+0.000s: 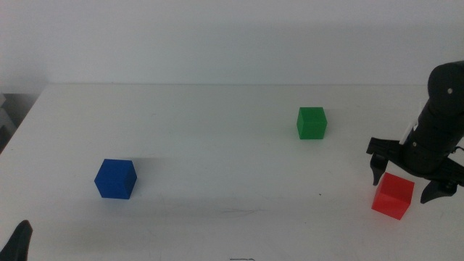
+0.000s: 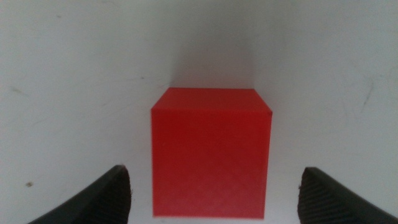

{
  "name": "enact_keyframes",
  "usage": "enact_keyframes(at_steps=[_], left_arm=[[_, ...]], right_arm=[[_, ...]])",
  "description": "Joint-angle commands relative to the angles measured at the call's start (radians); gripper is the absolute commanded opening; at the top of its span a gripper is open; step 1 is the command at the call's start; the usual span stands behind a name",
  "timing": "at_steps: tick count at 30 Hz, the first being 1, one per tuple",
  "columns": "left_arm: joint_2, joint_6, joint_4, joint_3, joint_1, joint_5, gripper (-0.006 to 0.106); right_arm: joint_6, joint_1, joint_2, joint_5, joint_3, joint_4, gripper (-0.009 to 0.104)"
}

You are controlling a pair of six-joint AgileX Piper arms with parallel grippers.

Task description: Stack red cubes first, then green, then blue cubes in a specific spot.

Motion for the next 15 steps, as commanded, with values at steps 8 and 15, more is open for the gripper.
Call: enact_keyframes(at_steps=[8, 15], left_arm=[[-0.021, -0.016, -0.006, -0.002, -0.004, -0.079, 0.092], [-0.021, -0.016, -0.006, -0.002, -0.004, -0.079, 0.092]], right_arm=[[0.001, 0.003, 0.046, -0.056, -0.031, -0.036, 0.093], [-0.012, 0.003, 0.075, -0.076, -0.031, -0.057, 0.055]])
